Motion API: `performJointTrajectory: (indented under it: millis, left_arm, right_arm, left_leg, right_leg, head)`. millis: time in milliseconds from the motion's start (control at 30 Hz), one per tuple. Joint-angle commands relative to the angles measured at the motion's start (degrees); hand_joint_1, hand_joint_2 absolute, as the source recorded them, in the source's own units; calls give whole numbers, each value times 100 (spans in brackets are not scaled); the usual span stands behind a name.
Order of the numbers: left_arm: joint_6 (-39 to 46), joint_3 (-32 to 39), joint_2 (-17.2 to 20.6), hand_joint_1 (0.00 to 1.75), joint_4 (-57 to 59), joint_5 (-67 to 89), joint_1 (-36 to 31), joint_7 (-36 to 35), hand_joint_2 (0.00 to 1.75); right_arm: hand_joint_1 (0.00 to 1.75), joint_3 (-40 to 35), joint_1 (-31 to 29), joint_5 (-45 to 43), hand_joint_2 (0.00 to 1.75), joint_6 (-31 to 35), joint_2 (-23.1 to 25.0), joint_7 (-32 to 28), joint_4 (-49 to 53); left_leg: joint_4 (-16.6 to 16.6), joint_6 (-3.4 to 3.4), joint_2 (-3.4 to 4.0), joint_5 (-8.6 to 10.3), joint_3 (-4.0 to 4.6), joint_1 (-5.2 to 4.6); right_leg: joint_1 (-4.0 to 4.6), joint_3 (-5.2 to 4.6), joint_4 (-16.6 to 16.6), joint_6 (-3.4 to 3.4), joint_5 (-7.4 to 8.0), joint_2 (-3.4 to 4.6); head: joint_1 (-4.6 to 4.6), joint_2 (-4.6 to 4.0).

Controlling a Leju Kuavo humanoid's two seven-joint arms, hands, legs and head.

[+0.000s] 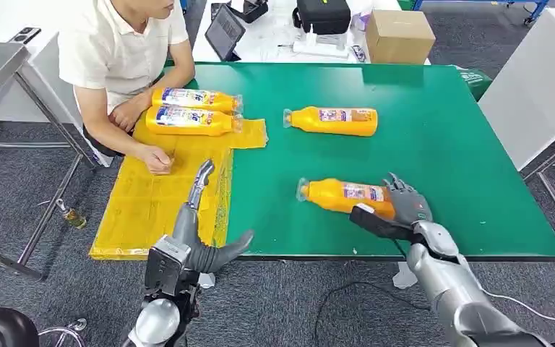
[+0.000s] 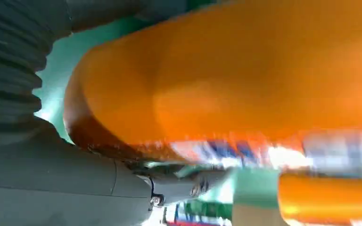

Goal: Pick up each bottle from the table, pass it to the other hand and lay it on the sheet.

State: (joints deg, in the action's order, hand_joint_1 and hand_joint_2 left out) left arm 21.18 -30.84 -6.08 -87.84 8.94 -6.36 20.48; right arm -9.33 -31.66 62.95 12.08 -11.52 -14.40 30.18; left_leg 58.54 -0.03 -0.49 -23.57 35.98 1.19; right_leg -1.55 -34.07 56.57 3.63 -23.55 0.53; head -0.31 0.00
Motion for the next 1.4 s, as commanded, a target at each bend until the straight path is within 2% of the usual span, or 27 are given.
performJointTrajectory:
  millis: [33,333,433,500,600,733,900,1033,1233,1400]
  left_arm:
    - [-230,-183,170,0,277,-250,-238,-154,175]
    - [-357,-155,118,0,356,-429,-296,-202,175]
    - [-366,-173,105,0,358,-443,-301,-193,175]
    - [-360,-182,95,0,351,-460,-304,-157,175]
    - [-247,-78,25,0,347,-618,-214,-93,175]
    - [-206,-48,0,0,364,-714,-182,-83,175]
    - [-11,72,-112,0,329,-1383,115,4,175]
    - [-143,-74,-166,0,615,-2115,325,-152,175]
    - [-394,-274,-105,0,1016,-2785,133,-400,175]
    - [-417,-322,-118,0,1236,-2987,-45,-435,175]
  right_arm:
    - [175,-562,59,-135,175,-530,-158,18,-606]
    - [175,-848,3,-263,175,-781,-362,-50,-516]
    - [175,-849,65,-384,175,-679,-378,-168,-444]
    - [175,-760,135,-676,175,-539,-355,-396,-342]
    - [175,-200,409,-1663,175,-636,-109,-903,3]
    - [175,-146,510,-1817,175,-613,-53,-924,163]
    - [175,307,916,-2882,175,-522,253,-1287,1185]
    - [175,423,1241,-3571,175,-582,429,-1274,2132]
    - [175,88,1420,-3839,175,-641,674,-1416,2692]
    - [175,-352,1568,-4001,175,-802,814,-1573,3109]
  left_leg:
    - [-5,3,-14,2,-14,6]
    - [-14,8,-24,6,-20,7]
    - [-14,10,-25,6,-22,7]
    - [-8,7,-24,4,-18,7]
    - [-16,9,-23,5,-20,10]
    - [-12,7,-12,-1,-21,9]
    - [-8,-5,4,-14,-24,9]
    - [-11,-4,11,-15,-17,5]
    - [-6,-3,1,-11,23,3]
    - [-9,0,8,-19,20,4]
  right_leg:
    - [9,13,-9,-13,-2,-18]
    - [13,36,-19,-20,-3,-31]
    - [13,42,-21,-18,-3,-30]
    - [11,36,-14,-11,-5,-25]
    - [16,41,-23,-19,-2,-28]
    - [14,39,-17,-15,-4,-14]
    - [13,31,-13,-13,-2,7]
    - [9,22,-11,-13,-3,15]
    - [6,-10,-2,-8,-7,8]
    - [10,-7,-5,-18,-12,11]
  head:
    - [0,0]
    - [-2,0]
    - [0,0]
    - [-2,0]
    - [0,0]
    - [-2,0]
    - [-2,0]
    - [-2,0]
    - [-4,0]
    - [-4,0]
